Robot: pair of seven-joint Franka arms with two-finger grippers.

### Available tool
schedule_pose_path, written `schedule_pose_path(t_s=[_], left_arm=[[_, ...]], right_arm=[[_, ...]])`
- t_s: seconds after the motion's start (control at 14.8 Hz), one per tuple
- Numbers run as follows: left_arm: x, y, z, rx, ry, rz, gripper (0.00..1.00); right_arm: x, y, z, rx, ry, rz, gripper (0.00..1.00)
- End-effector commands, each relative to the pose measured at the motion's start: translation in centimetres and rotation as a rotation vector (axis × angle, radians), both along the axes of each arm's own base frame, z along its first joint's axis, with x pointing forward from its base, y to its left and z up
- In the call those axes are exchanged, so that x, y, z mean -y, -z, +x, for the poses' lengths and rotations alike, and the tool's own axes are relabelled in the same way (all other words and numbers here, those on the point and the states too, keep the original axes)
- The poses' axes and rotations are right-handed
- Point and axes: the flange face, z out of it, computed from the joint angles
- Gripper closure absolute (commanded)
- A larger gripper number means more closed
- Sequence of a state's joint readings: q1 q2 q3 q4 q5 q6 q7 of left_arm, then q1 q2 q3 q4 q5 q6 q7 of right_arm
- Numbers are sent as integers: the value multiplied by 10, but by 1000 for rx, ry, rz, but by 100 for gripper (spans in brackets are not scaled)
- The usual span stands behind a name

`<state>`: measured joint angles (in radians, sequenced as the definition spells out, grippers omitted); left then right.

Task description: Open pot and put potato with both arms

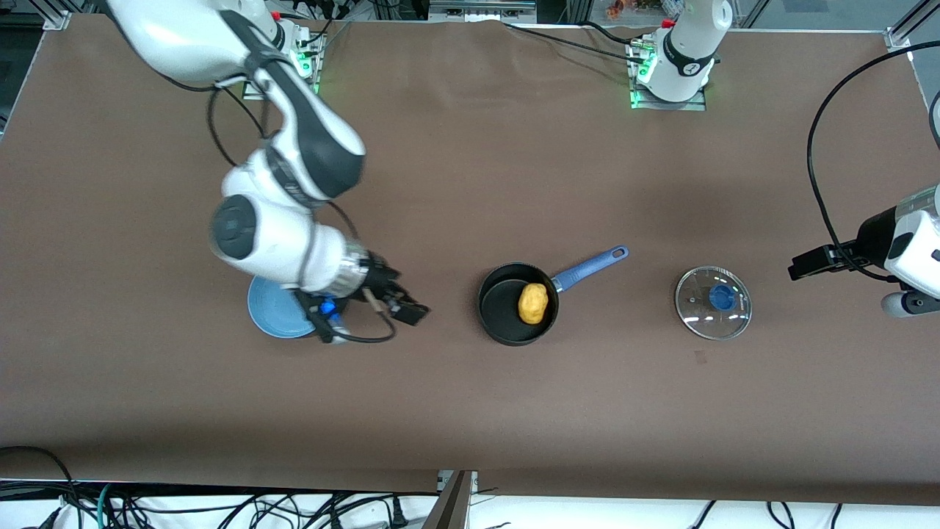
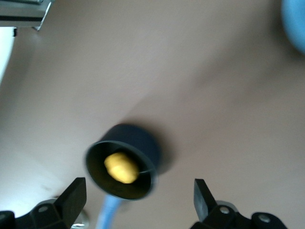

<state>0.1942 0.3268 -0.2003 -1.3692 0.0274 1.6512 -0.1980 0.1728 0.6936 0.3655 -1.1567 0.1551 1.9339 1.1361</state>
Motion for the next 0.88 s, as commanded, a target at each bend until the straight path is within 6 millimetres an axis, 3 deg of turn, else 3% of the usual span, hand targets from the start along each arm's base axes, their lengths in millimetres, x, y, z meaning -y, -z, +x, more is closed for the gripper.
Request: schedule_pose_path(t_s=[0.0,0.61,0.81], left_arm=[[3,-4,3,-4,0,-18,0],[3,-4,3,-4,0,-18,0],[2,-4,3,-4,7,-12,0]], right_arm=[[65,-23,-8,-9,-165,-39,1],[189,-95,-52,37,-481,-155,1],[235,-119,-76,56,-595,-174,1]])
